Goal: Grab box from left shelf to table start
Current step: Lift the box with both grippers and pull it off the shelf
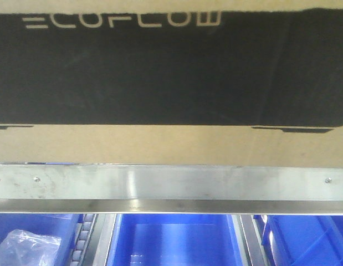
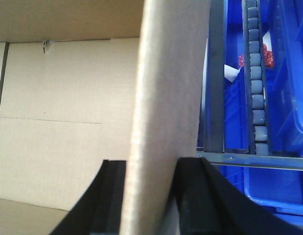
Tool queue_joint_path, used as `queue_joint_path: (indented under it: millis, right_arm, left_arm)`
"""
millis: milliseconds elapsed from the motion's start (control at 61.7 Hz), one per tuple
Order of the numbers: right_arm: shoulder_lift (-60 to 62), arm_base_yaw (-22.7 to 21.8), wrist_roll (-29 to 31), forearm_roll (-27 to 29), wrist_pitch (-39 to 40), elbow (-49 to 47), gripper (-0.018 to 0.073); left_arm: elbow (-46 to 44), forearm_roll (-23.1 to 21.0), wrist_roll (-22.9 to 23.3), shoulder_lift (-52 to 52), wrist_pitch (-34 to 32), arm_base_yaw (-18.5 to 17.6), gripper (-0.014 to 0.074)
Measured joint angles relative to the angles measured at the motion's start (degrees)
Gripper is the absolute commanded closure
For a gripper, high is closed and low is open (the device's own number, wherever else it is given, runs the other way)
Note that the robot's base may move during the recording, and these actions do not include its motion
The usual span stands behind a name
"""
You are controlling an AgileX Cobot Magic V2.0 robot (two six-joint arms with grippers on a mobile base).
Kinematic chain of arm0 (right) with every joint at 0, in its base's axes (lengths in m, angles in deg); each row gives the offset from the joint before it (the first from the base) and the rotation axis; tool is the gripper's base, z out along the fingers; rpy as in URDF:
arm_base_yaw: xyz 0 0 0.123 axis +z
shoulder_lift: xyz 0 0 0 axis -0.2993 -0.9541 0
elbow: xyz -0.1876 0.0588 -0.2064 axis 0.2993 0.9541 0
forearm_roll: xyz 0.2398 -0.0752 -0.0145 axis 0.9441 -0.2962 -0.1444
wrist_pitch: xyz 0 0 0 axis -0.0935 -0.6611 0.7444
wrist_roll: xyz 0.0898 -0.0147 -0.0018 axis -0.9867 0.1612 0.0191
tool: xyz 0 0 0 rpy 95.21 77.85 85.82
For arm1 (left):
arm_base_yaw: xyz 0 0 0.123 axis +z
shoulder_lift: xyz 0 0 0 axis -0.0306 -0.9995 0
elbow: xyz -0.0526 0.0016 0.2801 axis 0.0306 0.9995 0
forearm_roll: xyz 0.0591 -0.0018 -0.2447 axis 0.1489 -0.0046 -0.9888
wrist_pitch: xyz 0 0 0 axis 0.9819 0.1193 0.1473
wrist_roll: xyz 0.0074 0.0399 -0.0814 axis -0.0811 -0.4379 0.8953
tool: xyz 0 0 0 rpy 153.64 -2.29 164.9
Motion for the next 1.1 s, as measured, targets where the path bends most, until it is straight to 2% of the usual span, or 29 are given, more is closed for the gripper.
queue_joint_path:
  millis: [1103]
  right_arm:
    - [0.0,0.0,0.0,-0.2,-0.5,0.0,0.0533]
  left_arm:
    - [0.2,-1.2,-0.1,0.0,1.0,0.0,0.0682]
